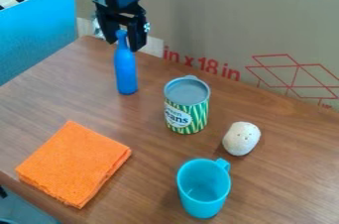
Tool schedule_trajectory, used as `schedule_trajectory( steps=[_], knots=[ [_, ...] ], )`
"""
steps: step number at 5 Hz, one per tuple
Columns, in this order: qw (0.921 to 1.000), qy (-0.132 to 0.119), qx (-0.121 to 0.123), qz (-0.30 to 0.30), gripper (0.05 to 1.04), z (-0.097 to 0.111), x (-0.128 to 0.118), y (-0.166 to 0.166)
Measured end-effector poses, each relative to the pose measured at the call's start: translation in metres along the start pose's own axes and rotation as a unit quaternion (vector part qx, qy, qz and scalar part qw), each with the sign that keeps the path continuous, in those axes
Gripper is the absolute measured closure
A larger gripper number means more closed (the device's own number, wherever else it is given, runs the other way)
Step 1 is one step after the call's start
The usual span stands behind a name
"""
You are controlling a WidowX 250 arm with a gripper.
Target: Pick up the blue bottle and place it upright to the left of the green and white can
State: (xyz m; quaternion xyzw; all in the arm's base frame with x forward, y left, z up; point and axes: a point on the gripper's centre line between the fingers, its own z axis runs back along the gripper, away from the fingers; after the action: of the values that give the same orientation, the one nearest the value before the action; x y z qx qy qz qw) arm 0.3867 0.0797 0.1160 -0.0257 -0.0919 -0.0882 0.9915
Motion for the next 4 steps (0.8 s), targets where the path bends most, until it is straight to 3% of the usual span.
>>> schedule_trajectory(
  steps=[1, 2, 3, 4],
  knots=[
    [1.0000, -0.002, -0.004, -0.008, 0.078, 0.002, -0.003, 0.001],
    [0.9998, -0.004, -0.016, -0.011, 0.078, 0.021, -0.032, 0.005],
    [0.9993, 0.011, -0.012, -0.035, 0.078, 0.029, -0.073, -0.002],
    [0.9989, 0.007, 0.027, -0.038, 0.078, 0.043, -0.113, 0.011]
  ],
)
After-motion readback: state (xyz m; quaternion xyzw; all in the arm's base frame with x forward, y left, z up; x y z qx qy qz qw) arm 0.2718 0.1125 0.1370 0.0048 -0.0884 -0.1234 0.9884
